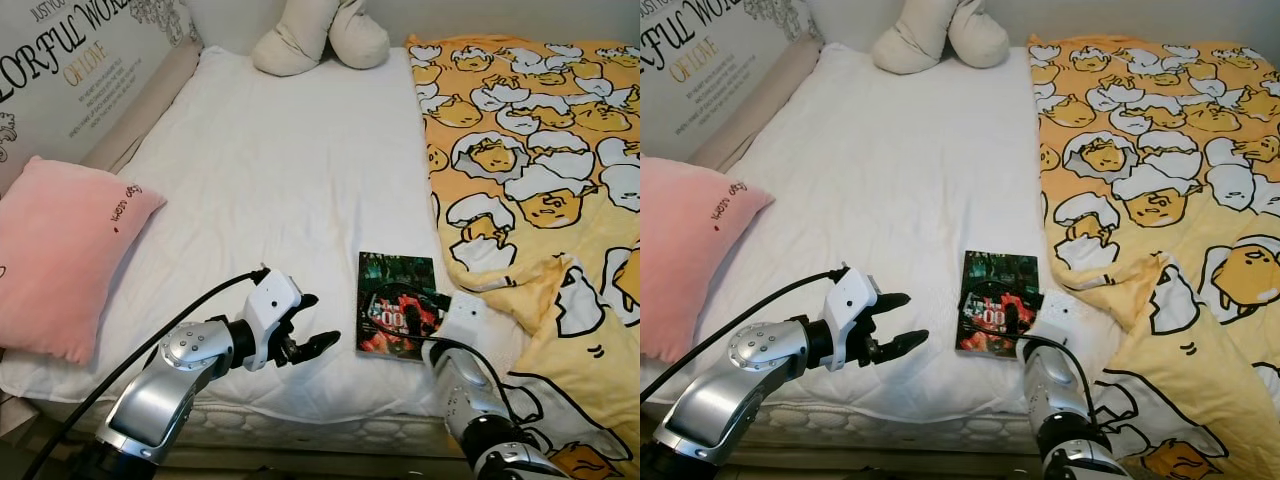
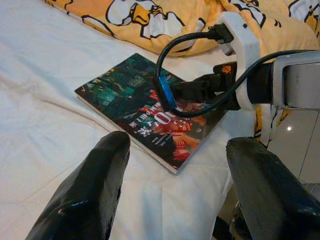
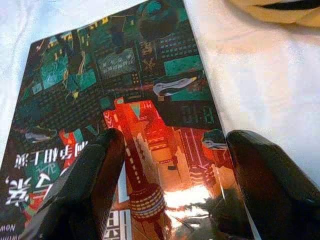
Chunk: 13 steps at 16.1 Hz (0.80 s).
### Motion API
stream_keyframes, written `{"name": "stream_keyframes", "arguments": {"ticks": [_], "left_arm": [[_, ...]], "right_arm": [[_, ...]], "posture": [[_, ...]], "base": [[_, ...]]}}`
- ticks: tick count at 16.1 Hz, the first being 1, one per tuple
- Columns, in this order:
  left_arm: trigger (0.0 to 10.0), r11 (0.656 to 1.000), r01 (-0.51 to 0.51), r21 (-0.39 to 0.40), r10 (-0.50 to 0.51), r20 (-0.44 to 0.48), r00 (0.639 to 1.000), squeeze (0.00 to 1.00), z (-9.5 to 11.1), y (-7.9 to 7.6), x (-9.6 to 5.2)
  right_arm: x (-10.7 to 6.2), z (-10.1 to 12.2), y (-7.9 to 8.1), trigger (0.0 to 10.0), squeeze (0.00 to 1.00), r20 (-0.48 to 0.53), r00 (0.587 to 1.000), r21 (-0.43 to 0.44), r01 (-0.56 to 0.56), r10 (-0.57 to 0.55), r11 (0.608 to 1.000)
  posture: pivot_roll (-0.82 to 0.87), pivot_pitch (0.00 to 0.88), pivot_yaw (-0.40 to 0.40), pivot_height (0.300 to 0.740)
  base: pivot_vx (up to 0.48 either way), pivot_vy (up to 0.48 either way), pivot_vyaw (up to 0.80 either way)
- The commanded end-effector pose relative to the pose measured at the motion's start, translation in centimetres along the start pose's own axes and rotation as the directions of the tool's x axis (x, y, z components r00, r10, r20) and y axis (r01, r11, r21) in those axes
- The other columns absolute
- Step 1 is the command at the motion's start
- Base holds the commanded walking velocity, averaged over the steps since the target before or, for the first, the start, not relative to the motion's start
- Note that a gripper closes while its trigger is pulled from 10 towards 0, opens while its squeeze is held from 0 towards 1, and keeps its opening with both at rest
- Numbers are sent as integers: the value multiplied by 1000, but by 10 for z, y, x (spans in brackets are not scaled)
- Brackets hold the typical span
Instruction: Clean up the room
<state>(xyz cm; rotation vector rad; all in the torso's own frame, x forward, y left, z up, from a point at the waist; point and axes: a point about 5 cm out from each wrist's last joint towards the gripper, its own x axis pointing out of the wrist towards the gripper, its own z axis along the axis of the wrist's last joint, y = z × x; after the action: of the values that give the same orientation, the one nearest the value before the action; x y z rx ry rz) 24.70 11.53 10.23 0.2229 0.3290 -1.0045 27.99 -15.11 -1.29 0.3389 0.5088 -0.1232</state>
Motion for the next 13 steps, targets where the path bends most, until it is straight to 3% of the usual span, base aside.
{"name": "stream_keyframes", "arguments": {"ticks": [1, 7, 8, 9, 10, 11, 13], "left_arm": [[10000, 1000, 3, 21, -3, -14, 1000, 0, 1, 0, -2], [10000, 1000, 2, 27, -1, -18, 1000, 0, 0, 1, -1], [10000, 1000, 3, 29, -2, -19, 1000, 0, 0, 1, -1], [10000, 1000, 4, 30, -3, -20, 1000, 0, 0, 1, 0], [10000, 1000, 4, 30, -3, -20, 1000, 0, 0, 1, 0], [10000, 999, 5, 32, -5, -21, 1000, 0, 1, 1, 0], [10000, 999, 6, 36, -5, -22, 1000, 0, 0, 1, 0]], "right_arm": [[1, -2, 7, 10000, 0, -25, 999, 12, -29, 29, 1000], [0, -17, 20, 10000, 0, -112, 989, 44, -98, 102, 994], [0, -22, 23, 10000, 0, -151, 981, 83, -110, 122, 990], [-1, -25, 25, 7765, 0, -168, 977, 102, -113, 129, 988], [-1, -25, 25, 7765, 0, -168, 977, 102, -113, 129, 988], [0, -26, 27, 0, 0, -185, 973, 126, -119, 141, 985], [1, -24, 29, 0, 0, -183, 971, 139, -128, 153, 982]], "posture": [[11, 0, 66, 740], [13, 0, 69, 740], [13, 0, 71, 740], [14, 0, 71, 740], [14, 0, 71, 740], [16, 0, 71, 740], [16, 0, 71, 740]], "base": [[0, 0, 0], [0, 0, 0], [0, 0, 0], [0, 0, 0], [0, 0, 0], [0, 0, 0], [0, 0, 0]]}}
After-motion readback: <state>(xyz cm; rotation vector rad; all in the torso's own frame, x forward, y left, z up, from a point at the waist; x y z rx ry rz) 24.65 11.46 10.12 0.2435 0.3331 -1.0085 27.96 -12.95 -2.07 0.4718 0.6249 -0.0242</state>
